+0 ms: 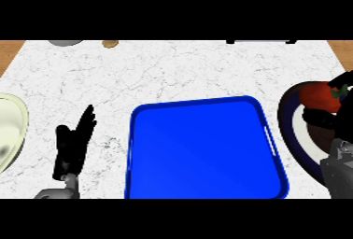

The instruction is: Pick the bell pepper from the tray and place it in the plate

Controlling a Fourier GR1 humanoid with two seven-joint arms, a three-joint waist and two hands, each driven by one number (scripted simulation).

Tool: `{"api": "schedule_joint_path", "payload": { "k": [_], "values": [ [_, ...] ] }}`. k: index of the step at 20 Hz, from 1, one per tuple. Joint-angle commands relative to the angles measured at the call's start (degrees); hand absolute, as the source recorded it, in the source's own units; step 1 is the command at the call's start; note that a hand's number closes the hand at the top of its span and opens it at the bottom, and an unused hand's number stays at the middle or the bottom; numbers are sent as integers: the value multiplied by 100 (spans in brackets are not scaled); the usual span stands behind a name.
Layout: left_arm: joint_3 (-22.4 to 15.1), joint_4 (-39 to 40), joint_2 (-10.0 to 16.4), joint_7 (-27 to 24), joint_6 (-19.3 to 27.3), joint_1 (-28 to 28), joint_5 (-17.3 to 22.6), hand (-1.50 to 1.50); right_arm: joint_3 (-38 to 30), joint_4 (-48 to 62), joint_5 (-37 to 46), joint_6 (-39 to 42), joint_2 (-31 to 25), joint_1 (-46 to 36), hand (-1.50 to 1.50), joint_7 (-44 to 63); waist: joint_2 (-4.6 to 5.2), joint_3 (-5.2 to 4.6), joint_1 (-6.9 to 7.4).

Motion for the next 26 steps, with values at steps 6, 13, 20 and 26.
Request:
{"api": "schedule_joint_path", "payload": {
  "k": [6, 13, 20, 26],
  "values": [
    [55, 6, -11, 125, -15, -132, -47, 0, -1186, 1101, -874, -178, -554, 179, 150, -951, 5, 1, 17],
    [209, 343, 55, -217, -135, -116, 35, 0, -1441, 1916, -1880, 411, -462, 158, 150, -1456, 11, -1, 11],
    [72, -248, 56, -4, -288, 224, 62, 0, -1757, 2464, -2591, 1225, -799, 221, -150, -2068, 1, 0, 33],
    [123, -224, 61, 0, -154, 166, -27, 0, -2139, 1777, -3564, 789, -655, 534, -150, -3481, -25, 5, -44]
  ]
}}
